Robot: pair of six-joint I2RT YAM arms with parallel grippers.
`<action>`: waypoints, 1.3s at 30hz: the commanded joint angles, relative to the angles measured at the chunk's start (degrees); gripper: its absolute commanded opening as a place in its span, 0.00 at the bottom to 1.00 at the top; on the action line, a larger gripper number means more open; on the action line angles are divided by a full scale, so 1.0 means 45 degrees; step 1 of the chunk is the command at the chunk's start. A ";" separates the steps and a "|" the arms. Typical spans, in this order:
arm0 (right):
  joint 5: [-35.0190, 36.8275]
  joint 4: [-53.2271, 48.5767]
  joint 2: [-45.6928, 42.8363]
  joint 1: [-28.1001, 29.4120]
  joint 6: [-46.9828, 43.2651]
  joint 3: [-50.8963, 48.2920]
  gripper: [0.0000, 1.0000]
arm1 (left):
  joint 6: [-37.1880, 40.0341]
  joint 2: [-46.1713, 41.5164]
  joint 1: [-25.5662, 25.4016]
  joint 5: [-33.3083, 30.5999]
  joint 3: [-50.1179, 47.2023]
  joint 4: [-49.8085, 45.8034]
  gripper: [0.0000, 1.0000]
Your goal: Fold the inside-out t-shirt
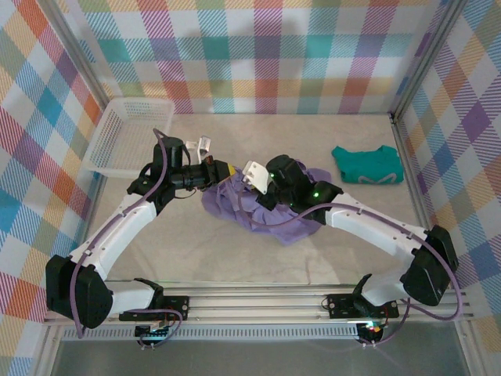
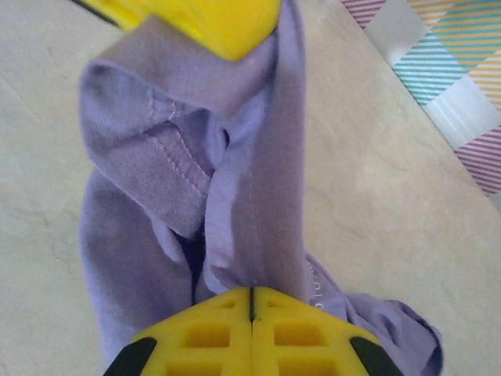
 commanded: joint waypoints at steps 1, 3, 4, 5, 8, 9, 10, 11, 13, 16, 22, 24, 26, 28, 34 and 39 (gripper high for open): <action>-0.3067 0.0466 -0.1474 -0.1045 0.2143 -0.0049 0.00 | 0.0361 0.0085 -0.0090 -0.0299 0.0368 -0.0192 0.00; -0.5042 0.1170 -0.2128 -0.1973 0.3511 -0.0525 0.00 | 0.0393 0.0126 -0.0090 -0.0511 0.0367 -0.0308 0.00; -0.6054 0.1656 -0.2397 -0.2467 0.4484 -0.0835 0.00 | 0.0432 0.0146 -0.0090 -0.0603 0.0378 -0.0350 0.00; -0.6788 0.2058 -0.2558 -0.2815 0.5073 -0.1055 0.00 | 0.0464 0.0173 -0.0090 -0.0703 0.0369 -0.0397 0.00; -0.7868 0.2756 -0.2620 -0.3333 0.6339 -0.1362 0.00 | 0.0685 0.0146 -0.0090 -0.1016 0.0360 -0.0527 0.00; -0.7981 0.2829 -0.2558 -0.3357 0.6559 -0.1365 0.00 | 0.0761 0.0128 -0.0089 -0.1051 0.0327 -0.0544 0.00; -0.8121 0.2937 -0.2457 -0.3353 0.6805 -0.1365 0.00 | 0.0837 0.0099 -0.0106 -0.1115 0.0297 -0.0564 0.00; -0.8241 0.3057 -0.2368 -0.3378 0.7075 -0.1365 0.00 | 0.0933 0.0059 -0.0110 -0.1165 0.0248 -0.0566 0.01; -0.8400 0.3278 -0.2160 -0.3398 0.7486 -0.1327 0.00 | 0.1186 -0.0057 -0.0182 -0.1385 0.0161 -0.0695 0.06; -0.8587 0.3576 -0.1816 -0.3398 0.8147 -0.1195 0.00 | 0.1906 -0.0252 -0.0452 -0.2153 0.0131 -0.1154 0.11; -0.8738 0.3849 -0.1154 -0.3398 0.9189 -0.0858 0.00 | 0.2897 -0.1187 -0.1345 -0.4314 -0.0491 -0.2012 0.31; -0.8803 0.3964 -0.1002 -0.3403 0.9414 -0.0801 0.00 | 0.3038 -0.1409 -0.1718 -0.4765 -0.0699 -0.1934 0.35; -0.8850 0.4029 -0.0892 -0.3398 0.9568 -0.0780 0.00 | 0.3258 -0.1479 -0.2108 -0.5133 -0.0779 -0.2020 0.38; -0.8814 0.4048 -0.0816 -0.3398 0.9609 -0.0742 0.00 | 0.3556 -0.1415 -0.2462 -0.5373 -0.0729 -0.2242 0.40; -0.8651 0.3898 -0.0697 -0.3407 0.9555 -0.0528 0.00 | 0.3746 -0.0858 -0.3264 -0.5597 -0.0776 -0.2400 0.40; -0.8736 0.3911 -0.0564 -0.3398 0.9541 -0.0466 0.00 | 0.3793 -0.0226 -0.3869 -0.6131 -0.0558 -0.2167 0.43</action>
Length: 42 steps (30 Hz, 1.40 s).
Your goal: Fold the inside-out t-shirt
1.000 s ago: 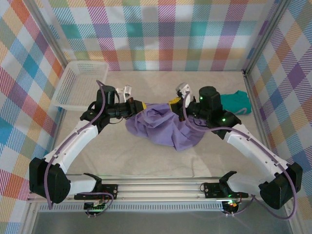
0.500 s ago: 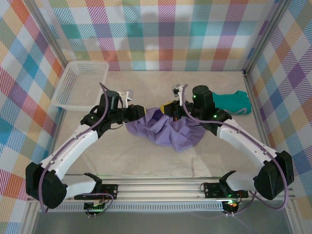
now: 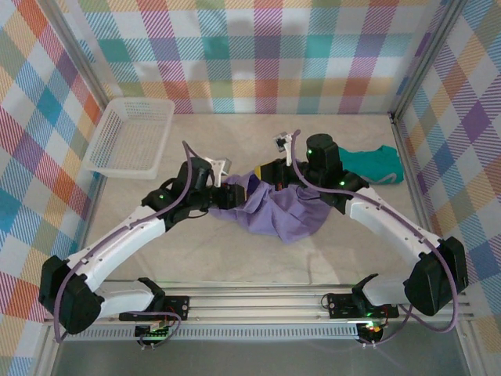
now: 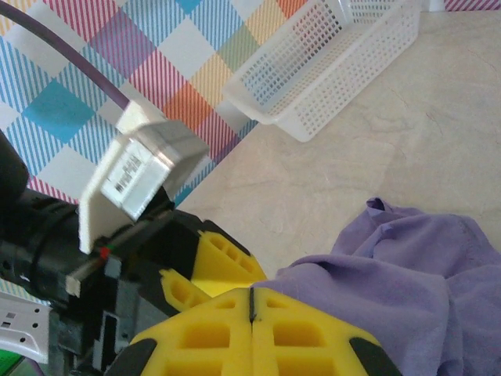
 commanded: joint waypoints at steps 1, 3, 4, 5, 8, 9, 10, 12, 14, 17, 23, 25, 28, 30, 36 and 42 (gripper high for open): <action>-0.0299 0.0424 0.0170 -0.0051 0.0200 0.0386 0.00 | 0.0426 0.0467 -0.0392 -0.0765 0.0177 -0.0103 0.44; -0.0318 0.0424 0.0165 -0.0046 0.0203 0.0349 0.00 | 0.0467 0.0835 -0.0426 -0.1229 0.0462 -0.0247 0.44; -0.0306 0.0424 0.0155 -0.0046 0.0200 0.0344 0.00 | 0.0487 0.0968 -0.0436 -0.1367 0.0541 -0.0220 0.45; -0.0306 0.0405 0.0136 -0.0049 0.0202 0.0315 0.00 | 0.0497 0.1116 -0.0436 -0.1553 0.0637 -0.0165 0.45; -0.0276 0.0346 0.0062 -0.0046 0.0163 0.0257 0.00 | 0.0572 0.1618 -0.0436 -0.1852 0.0997 -0.0033 0.46; -0.0277 0.0337 0.0048 -0.0046 0.0158 0.0230 0.00 | 0.0603 0.1763 -0.0436 -0.1908 0.1087 0.0003 0.46; -0.0267 0.0332 0.0039 -0.0046 0.0150 0.0227 0.00 | 0.0686 0.1911 -0.0430 -0.2032 0.1214 0.0033 0.47; -0.0247 0.0327 0.0038 -0.0047 0.0156 0.0193 0.00 | 0.0873 0.2177 -0.0433 -0.2133 0.1400 0.0041 0.48; -0.0203 0.0296 0.0018 -0.0051 0.0110 0.0188 0.00 | 0.1009 0.2427 -0.0434 -0.2253 0.1528 -0.0001 0.50; 0.0060 0.0031 0.0008 -0.0061 -0.0100 0.0254 0.00 | 0.1242 0.2615 -0.0431 -0.2359 0.1572 -0.0090 0.48; 0.1925 -0.1598 -0.0113 -0.0066 -0.1437 0.0676 0.00 | 0.1433 0.1745 -0.0382 -0.1839 0.1364 0.0094 0.07; 0.2446 -0.1889 -0.0194 -0.0065 -0.2046 0.0605 0.00 | 0.1033 0.1027 -0.0170 -0.0730 0.1154 0.0586 0.01; 0.2611 -0.1835 -0.0444 -0.0066 -0.2842 0.0312 0.00 | -0.0085 0.0027 0.0483 0.1523 0.0728 0.1727 0.00; 0.2824 -0.1978 -0.0595 -0.0066 -0.3279 0.0266 0.00 | -0.1227 -0.0431 0.1023 0.2991 0.0357 0.2522 0.00; 0.3846 -0.2760 -0.0684 -0.0066 -0.3889 0.0209 0.00 | -0.3240 -0.1185 0.2513 0.5321 -0.0576 0.3759 0.00; 0.3408 -0.2806 -0.0743 -0.0066 -0.3935 -0.0102 0.00 | -0.1557 -0.1291 0.2691 0.3057 -0.0126 0.0585 0.00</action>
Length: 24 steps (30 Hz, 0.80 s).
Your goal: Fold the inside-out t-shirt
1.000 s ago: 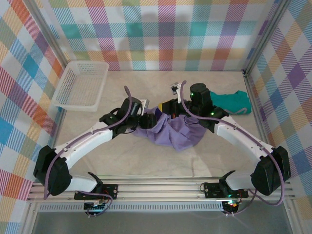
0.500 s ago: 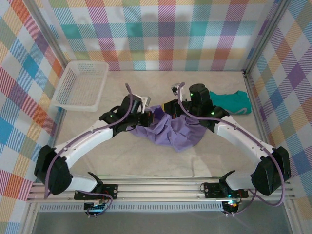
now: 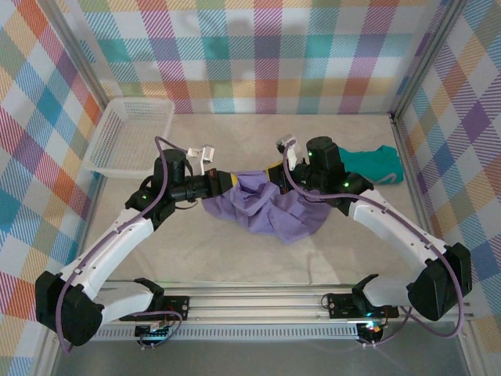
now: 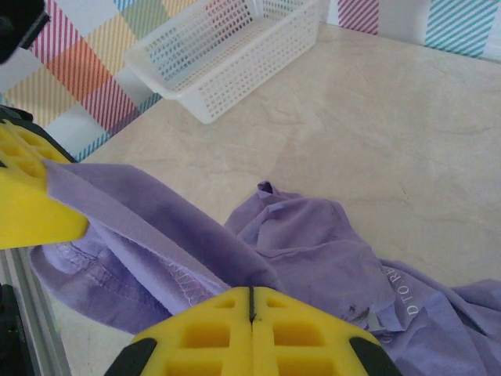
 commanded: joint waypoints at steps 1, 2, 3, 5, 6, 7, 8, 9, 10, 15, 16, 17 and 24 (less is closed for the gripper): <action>0.0718 -0.0811 -0.0253 -0.0114 -0.0364 -0.0243 0.00 | 0.0675 -0.0275 0.0277 -0.1344 0.0378 -0.1854 0.00; 0.1464 -0.1301 -0.0191 -0.0120 -0.0266 -0.0140 0.00 | 0.0666 -0.0286 0.0277 -0.1476 0.0327 -0.1810 0.00; 0.2108 -0.1811 -0.0062 -0.0124 -0.0189 0.0034 0.00 | 0.0608 -0.0311 0.0278 -0.1463 0.0255 -0.1634 0.00; 0.2816 -0.2737 0.0262 -0.0100 -0.0030 0.0294 0.02 | 0.0268 -0.0311 0.0274 -0.0981 0.0029 -0.0756 0.00; 0.2717 -0.2827 0.0354 -0.0090 0.0042 0.0270 0.05 | 0.0170 -0.0271 0.0244 -0.0741 -0.0008 -0.0461 0.00; 0.2384 -0.2746 0.0358 -0.0046 0.0127 0.0144 0.08 | 0.0118 -0.0191 0.0234 -0.0532 -0.0012 -0.0268 0.00; 0.2029 -0.2604 0.0319 -0.0012 0.0229 -0.0036 0.12 | 0.0119 -0.0125 0.0170 -0.0429 0.0006 -0.0173 0.00; 0.1795 -0.2521 0.0280 -0.0002 0.0314 -0.0172 0.14 | 0.0163 -0.0093 0.0138 -0.0395 0.0027 -0.0138 0.00; 0.1579 -0.2528 0.0241 0.0017 0.0343 -0.0272 0.17 | 0.0176 -0.0050 0.0104 -0.0330 0.0043 -0.0075 0.00; 0.0673 -0.2737 -0.0107 0.0022 0.0620 -0.0683 0.29 | 0.0083 0.0132 -0.0149 -0.0203 0.0144 0.0263 0.00; 0.0252 -0.2690 -0.0262 0.0027 0.0694 -0.0780 0.32 | 0.0102 0.0199 -0.0213 -0.0235 0.0197 0.0264 0.00; -0.0170 -0.2500 -0.0446 0.0037 0.0823 -0.0932 0.35 | 0.0119 0.0270 -0.0278 -0.0237 0.0239 0.0264 0.00; 0.0163 -0.2264 -0.1479 0.0731 0.0935 -0.1120 0.47 | 0.0196 0.0499 -0.0467 -0.0413 0.0456 0.0148 0.00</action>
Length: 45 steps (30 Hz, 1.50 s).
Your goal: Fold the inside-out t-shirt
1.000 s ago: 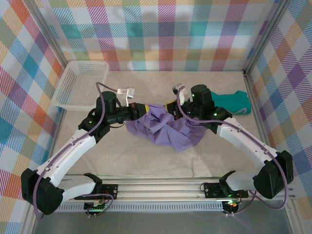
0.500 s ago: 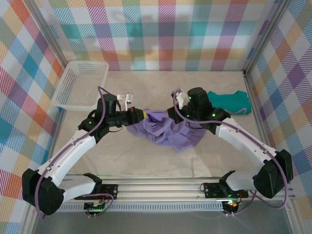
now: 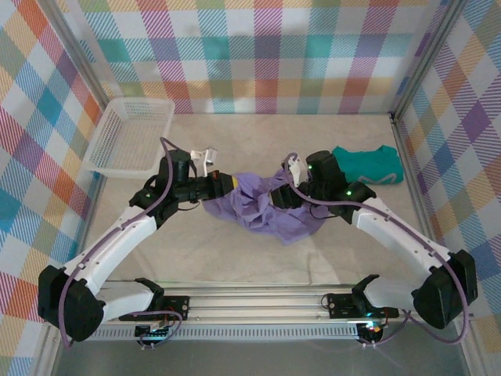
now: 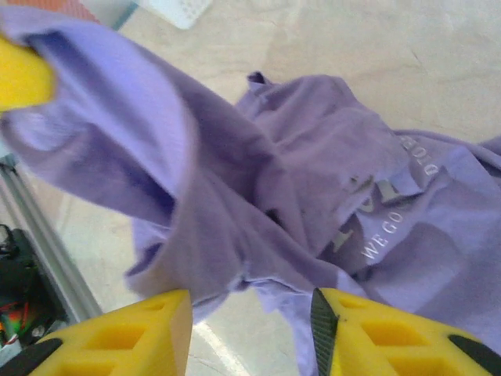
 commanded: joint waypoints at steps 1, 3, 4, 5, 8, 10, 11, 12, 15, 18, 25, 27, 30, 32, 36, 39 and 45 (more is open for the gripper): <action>0.0465 0.0039 -0.0597 0.0506 -0.0092 0.0058 0.46 | 0.0026 0.0118 -0.0158 0.0000 0.0480 0.0268 0.00; 0.1035 -0.0057 -0.0678 0.0893 -0.0199 0.0159 0.47 | 0.0041 0.0169 -0.0215 -0.0047 0.0549 0.0229 0.00; 0.1253 -0.0112 -0.0618 0.1076 -0.0235 0.0261 0.46 | 0.0076 0.0205 -0.0226 -0.0063 0.0564 0.0190 0.00; 0.1630 -0.0165 -0.0534 0.1319 -0.0285 0.0393 0.46 | 0.0090 0.0221 -0.0258 -0.0069 0.0596 0.0173 0.00; 0.3106 -0.0452 -0.0036 0.1940 -0.0286 0.0868 0.47 | 0.0120 0.0261 -0.0298 -0.0152 0.0628 0.0112 0.00; 0.3971 -0.0706 0.0460 0.2131 -0.0044 0.1267 0.47 | 0.0125 0.0275 -0.0318 -0.0158 0.0618 0.0112 0.00; 0.4482 -0.0791 0.0691 0.2234 0.0184 0.1481 0.48 | 0.0142 0.0298 -0.0327 -0.0165 0.0639 0.0121 0.00; 0.4942 -0.0797 0.0889 0.2343 0.0320 0.1609 0.49 | 0.0145 0.0302 -0.0337 -0.0164 0.0640 0.0097 0.00; 0.5876 -0.0764 0.1325 0.2586 0.0700 0.1840 0.55 | 0.0179 0.0293 -0.0347 -0.0200 0.0667 0.0053 0.00; 0.6384 -0.0871 0.1718 0.2782 0.0852 0.2002 0.57 | 0.0256 0.0271 -0.0375 -0.0203 0.0706 -0.0022 0.00; 0.7088 -0.1555 0.1514 0.2791 0.0806 0.1990 0.33 | 0.0488 0.0286 -0.0376 -0.0374 0.0779 -0.0276 0.00; 0.7068 -0.1867 0.1258 0.2685 0.0702 0.1950 0.25 | 0.0593 0.0253 -0.0376 -0.0526 0.0802 -0.0437 0.00; 0.6259 -0.2118 0.0838 0.2147 0.0730 0.1726 0.15 | 0.0802 0.0165 -0.0357 -0.0932 0.0881 -0.0828 0.00; 0.5052 -0.1922 0.0479 0.1616 0.0813 0.1419 0.13 | 0.0867 0.0061 -0.0308 -0.1210 0.0872 -0.0990 0.00; 0.1302 -0.0376 -0.0388 0.0575 0.0804 0.0539 0.09 | 0.0684 -0.0105 -0.0132 -0.1547 0.0842 -0.1360 0.00; -0.1340 0.0776 -0.0681 -0.0221 0.1044 0.0075 0.04 | 0.0477 -0.0154 0.0019 -0.1547 0.0709 -0.1367 0.00; -0.1862 0.0530 -0.0164 -0.0806 0.0839 0.0007 0.10 | -0.0580 -0.0380 0.0131 0.0386 0.0231 0.0610 0.00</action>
